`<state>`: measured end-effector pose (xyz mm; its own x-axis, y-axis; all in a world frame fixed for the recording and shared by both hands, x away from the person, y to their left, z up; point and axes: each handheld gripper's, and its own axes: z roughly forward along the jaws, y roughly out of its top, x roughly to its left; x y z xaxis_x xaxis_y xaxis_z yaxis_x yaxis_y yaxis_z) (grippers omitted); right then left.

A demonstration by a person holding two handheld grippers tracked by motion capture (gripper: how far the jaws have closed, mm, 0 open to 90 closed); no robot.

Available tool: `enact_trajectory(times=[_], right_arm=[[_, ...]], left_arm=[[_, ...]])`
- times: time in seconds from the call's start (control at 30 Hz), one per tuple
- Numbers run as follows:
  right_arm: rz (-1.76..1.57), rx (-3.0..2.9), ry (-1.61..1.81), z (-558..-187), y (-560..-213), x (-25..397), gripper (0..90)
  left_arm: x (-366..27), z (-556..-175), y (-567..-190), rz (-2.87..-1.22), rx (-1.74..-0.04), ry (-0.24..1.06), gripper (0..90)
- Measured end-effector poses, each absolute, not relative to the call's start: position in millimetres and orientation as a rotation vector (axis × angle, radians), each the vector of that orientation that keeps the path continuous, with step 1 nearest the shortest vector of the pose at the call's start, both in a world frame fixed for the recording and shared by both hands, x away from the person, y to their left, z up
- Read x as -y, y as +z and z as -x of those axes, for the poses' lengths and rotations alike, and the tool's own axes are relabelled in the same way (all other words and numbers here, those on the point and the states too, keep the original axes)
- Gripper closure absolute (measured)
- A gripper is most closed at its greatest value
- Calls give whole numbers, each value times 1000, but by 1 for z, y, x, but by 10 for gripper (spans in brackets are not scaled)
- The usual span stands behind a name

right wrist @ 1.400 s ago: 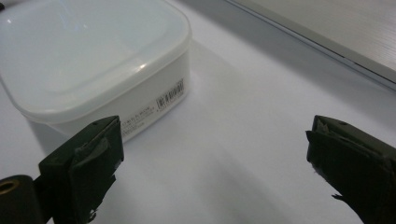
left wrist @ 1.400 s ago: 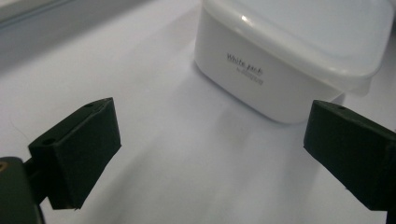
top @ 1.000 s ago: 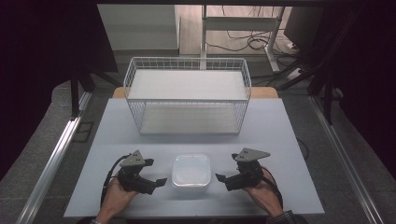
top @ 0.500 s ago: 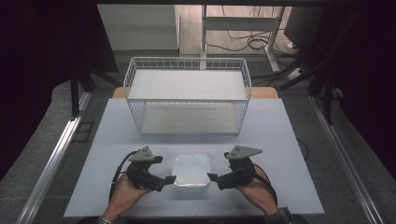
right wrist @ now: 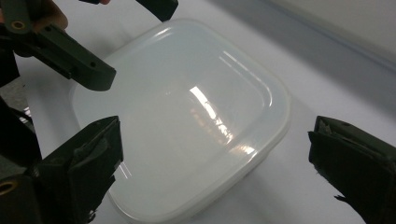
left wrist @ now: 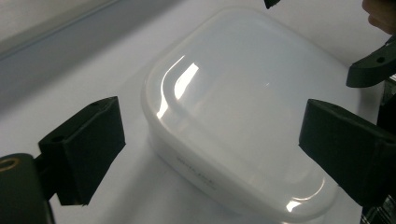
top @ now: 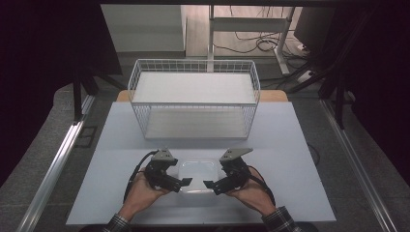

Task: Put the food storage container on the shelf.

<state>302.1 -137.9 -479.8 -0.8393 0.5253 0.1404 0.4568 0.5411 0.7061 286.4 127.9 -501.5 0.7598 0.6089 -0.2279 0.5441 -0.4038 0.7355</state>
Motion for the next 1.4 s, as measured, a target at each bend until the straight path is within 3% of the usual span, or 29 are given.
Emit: enact_trajectory(times=[0.1,0.17,0.3,0.37,0.4,0.43,0.47,0.8,0.93,1.0,1.03,1.4], right_arm=[[-901,-2699,1178,-304,-487,140,52],[-981,-2734,1225,-305,-489,144,126],[-1072,-2801,1262,-304,-491,148,203],[-1080,-2805,1261,-303,-491,150,231],[-1089,-2805,1254,-301,-487,154,319],[-1089,-2805,1254,-301,-487,154,319],[-1096,-2777,1253,-297,-482,158,418],[-1148,-2628,1343,-289,-473,171,678],[-1155,-2590,1369,-286,-472,172,714],[-1159,-2569,1381,-284,-472,172,743],[-1149,-2542,1378,-282,-471,173,784],[-1128,-2483,1392,-283,-468,173,787]], left_arm=[[-132,-285,-505,-2050,-867,29,148],[-134,-284,-507,-2027,-882,-38,211],[-137,-279,-506,-2023,-906,-86,240],[-138,-277,-505,-2024,-915,-92,259],[-140,-275,-503,-2024,-920,-96,349],[-142,-272,-502,-2021,-921,-90,349],[-146,-267,-499,-2012,-928,-77,469],[-150,-259,-495,-1925,-962,5,680],[-152,-258,-495,-1902,-976,-3,733],[-151,-255,-493,-1905,-983,24,782],[-146,-253,-493,-1937,-976,96,801],[-147,-256,-489,-1877,-986,112,802]])
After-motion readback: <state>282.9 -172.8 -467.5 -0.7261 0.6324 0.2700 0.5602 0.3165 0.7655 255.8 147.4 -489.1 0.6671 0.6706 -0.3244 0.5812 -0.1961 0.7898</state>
